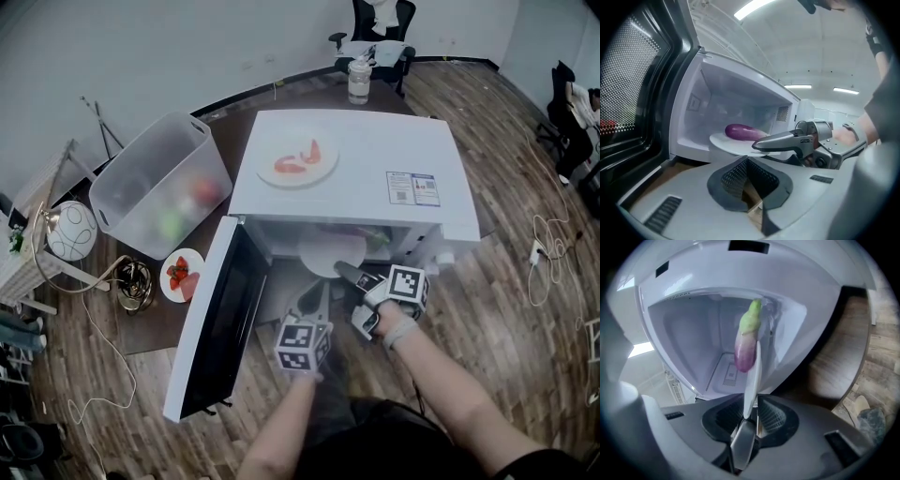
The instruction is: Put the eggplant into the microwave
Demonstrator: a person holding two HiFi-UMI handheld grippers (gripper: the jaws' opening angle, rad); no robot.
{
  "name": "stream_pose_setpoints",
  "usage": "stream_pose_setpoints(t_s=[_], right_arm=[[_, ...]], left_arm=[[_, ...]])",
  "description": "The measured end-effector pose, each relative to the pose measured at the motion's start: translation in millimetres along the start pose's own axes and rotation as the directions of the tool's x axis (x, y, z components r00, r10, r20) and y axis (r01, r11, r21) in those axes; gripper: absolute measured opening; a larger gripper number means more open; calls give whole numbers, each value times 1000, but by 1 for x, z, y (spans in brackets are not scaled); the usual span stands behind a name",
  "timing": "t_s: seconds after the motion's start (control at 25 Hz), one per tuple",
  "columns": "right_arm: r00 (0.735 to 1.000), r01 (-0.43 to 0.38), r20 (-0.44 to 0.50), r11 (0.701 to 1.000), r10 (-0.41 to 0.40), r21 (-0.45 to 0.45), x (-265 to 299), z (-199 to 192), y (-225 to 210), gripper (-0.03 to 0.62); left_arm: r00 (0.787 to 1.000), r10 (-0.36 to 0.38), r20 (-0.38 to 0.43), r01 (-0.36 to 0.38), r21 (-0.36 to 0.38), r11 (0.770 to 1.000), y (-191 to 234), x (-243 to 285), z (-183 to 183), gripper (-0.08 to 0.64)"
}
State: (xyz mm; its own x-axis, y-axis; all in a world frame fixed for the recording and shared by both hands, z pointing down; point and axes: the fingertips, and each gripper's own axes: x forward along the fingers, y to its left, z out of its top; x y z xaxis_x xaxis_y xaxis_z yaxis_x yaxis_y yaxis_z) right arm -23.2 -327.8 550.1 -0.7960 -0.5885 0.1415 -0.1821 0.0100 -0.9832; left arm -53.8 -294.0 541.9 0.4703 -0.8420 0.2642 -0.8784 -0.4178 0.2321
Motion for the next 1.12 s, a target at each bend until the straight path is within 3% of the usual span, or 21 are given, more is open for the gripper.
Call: stream_pose_setpoints(t_s=[0.28, 0.4, 0.56, 0.64, 0.68, 0.84, 1.0, 1.12], right_arm=[[1000, -13, -27, 999, 12, -46, -8, -1, 6, 106], [998, 1, -66, 990, -10, -140, -16, -5, 8, 117], [989, 70, -102, 953, -104, -295, -30, -8, 2, 117], [981, 104, -112, 912, -161, -397, -32, -9, -1, 97], [975, 118, -115, 884, -189, -452, -32, -10, -2, 58], [958, 139, -113, 771, -263, -621, -29, -15, -2, 6], [943, 155, -80, 639, -323, -753, -25, -14, 0, 6], [941, 164, -64, 611, -333, -775, -23, -14, 2, 3]], left_arm=[[1000, 0, -3, 0, -11, 1000, -5, 8, 1, -8], [1000, 1, -4, -1, -13, 1000, -5, 9, 1, -8], [1000, 4, -7, -4, -13, 1000, -3, 9, 3, -8], [1000, 5, -7, -5, -9, 1000, -2, 9, 4, -8], [1000, 6, -7, -6, -9, 1000, -2, 9, 4, -8], [1000, 7, -8, -7, -10, 1000, -1, 9, 4, -8], [1000, -4, -10, 4, -13, 1000, -4, 10, 4, -8], [1000, -12, -10, 11, -18, 1000, -5, 11, 3, -8]])
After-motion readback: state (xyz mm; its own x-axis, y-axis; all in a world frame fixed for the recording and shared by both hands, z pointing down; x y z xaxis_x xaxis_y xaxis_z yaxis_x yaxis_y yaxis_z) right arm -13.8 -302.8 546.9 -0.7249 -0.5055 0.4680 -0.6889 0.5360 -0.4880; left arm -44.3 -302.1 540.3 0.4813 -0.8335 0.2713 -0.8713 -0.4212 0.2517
